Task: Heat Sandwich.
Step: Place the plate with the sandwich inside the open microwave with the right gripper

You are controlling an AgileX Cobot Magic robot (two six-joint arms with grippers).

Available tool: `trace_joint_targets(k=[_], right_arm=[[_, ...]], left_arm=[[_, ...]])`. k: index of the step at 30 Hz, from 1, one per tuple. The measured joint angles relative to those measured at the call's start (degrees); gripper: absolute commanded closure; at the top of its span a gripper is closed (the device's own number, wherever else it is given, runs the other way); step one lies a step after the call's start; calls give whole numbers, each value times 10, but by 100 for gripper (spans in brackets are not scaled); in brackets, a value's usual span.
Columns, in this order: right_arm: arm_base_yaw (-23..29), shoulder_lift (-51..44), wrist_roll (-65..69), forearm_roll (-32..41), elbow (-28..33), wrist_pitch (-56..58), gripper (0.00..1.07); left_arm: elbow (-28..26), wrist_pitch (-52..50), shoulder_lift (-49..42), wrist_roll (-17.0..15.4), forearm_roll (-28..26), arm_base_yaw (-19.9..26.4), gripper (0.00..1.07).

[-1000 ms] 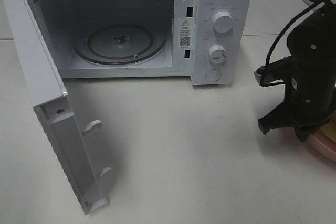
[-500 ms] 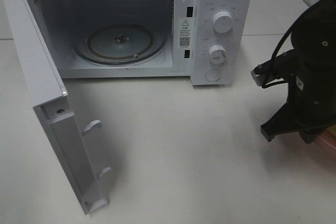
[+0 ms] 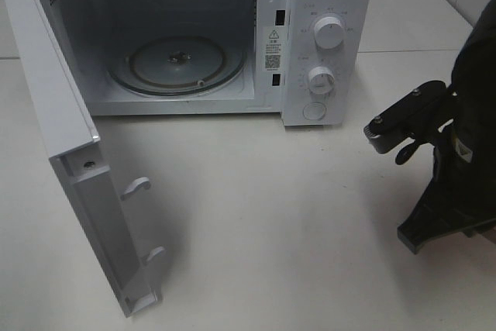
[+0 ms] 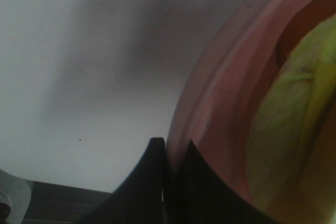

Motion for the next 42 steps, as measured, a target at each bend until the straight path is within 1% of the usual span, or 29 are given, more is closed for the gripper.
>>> trace_joint_targets(k=[3, 5, 8, 11, 12, 15, 16, 18, 20, 22, 25, 26, 29, 33, 38, 42], right_arm=[[15, -13, 0, 0, 3, 7, 107], [41, -25, 0, 0, 3, 19, 107], [56, -31, 0, 0, 3, 26, 107], [87, -37, 0, 1, 3, 38, 107], [87, -37, 0, 1, 3, 38, 107], [123, -43, -2, 10, 3, 39, 107], [123, -43, -2, 10, 3, 39, 107], [151, -43, -7, 13, 3, 42, 107], [159, -43, -9, 13, 3, 44, 107], [187, -44, -22, 13, 3, 47, 107], [202, -44, -31, 13, 3, 47, 107], [217, -45, -41, 13, 3, 47, 107], [227, -45, -53, 13, 3, 47, 107], [244, -45, -104, 13, 3, 47, 107], [244, -45, -142, 13, 3, 34, 107], [244, -45, -203, 13, 3, 15, 107]], left_arm=[[0, 0, 0, 0, 0, 0, 9], [0, 0, 0, 0, 0, 0, 9], [0, 0, 0, 0, 0, 0, 9], [0, 0, 0, 0, 0, 0, 9], [0, 0, 0, 0, 0, 0, 9], [0, 0, 0, 0, 0, 0, 9], [0, 0, 0, 0, 0, 0, 9], [0, 0, 0, 0, 0, 0, 9], [0, 0, 0, 0, 0, 0, 9], [0, 0, 0, 0, 0, 0, 9], [0, 0, 0, 0, 0, 0, 9], [0, 0, 0, 0, 0, 0, 9], [0, 0, 0, 0, 0, 0, 9], [0, 0, 0, 0, 0, 0, 9], [0, 0, 0, 0, 0, 0, 9], [0, 0, 0, 0, 0, 0, 9]])
